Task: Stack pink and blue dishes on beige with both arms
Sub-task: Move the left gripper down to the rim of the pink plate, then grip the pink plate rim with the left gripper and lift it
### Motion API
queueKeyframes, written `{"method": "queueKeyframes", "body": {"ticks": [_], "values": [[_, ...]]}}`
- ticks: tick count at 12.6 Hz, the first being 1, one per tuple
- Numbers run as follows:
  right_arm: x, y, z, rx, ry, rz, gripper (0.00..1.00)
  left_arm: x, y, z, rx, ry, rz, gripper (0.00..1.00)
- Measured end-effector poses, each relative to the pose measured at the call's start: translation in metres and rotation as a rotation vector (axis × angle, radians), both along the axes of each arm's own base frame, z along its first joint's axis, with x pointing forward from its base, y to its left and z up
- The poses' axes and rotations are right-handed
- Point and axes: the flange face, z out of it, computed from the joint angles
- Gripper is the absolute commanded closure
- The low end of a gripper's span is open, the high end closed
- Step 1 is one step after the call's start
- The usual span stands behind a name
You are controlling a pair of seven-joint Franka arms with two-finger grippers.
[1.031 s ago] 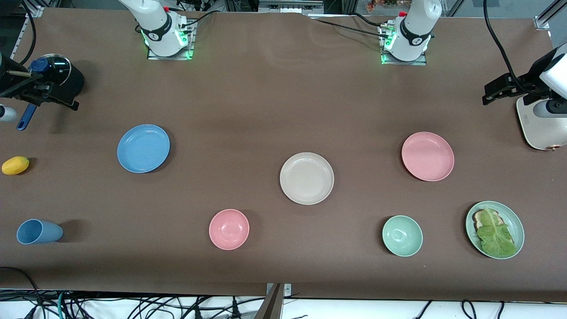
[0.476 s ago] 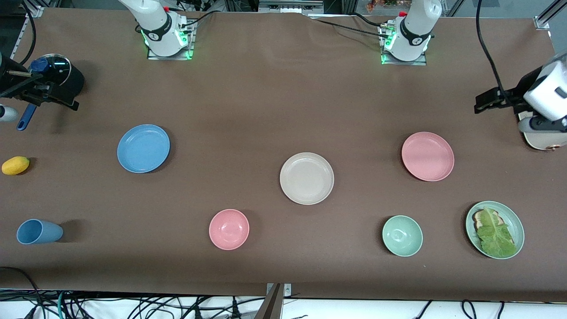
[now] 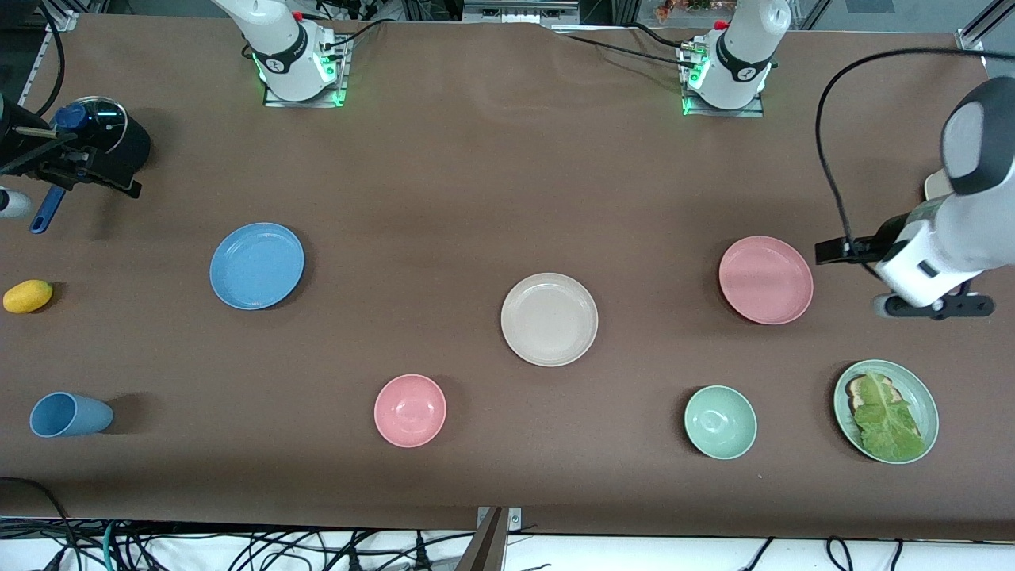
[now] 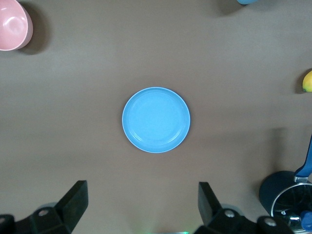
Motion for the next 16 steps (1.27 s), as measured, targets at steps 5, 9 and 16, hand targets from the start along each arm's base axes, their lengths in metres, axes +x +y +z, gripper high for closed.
{"method": "queueKeyframes", "body": {"ticks": [5,9,16], "values": [[0.000,0.000,0.000,0.000,0.000,0.000,0.00,0.010,-0.001,-0.044,-0.060,0.056,0.031,0.00],[0.000,0.000,0.000,0.000,0.000,0.000,0.00,0.014,0.055,-0.096,-0.130,0.084,0.118,0.00],[0.000,0.000,0.000,0.000,0.000,0.001,0.00,-0.016,0.110,-0.165,-0.235,0.042,0.088,0.00]]}}
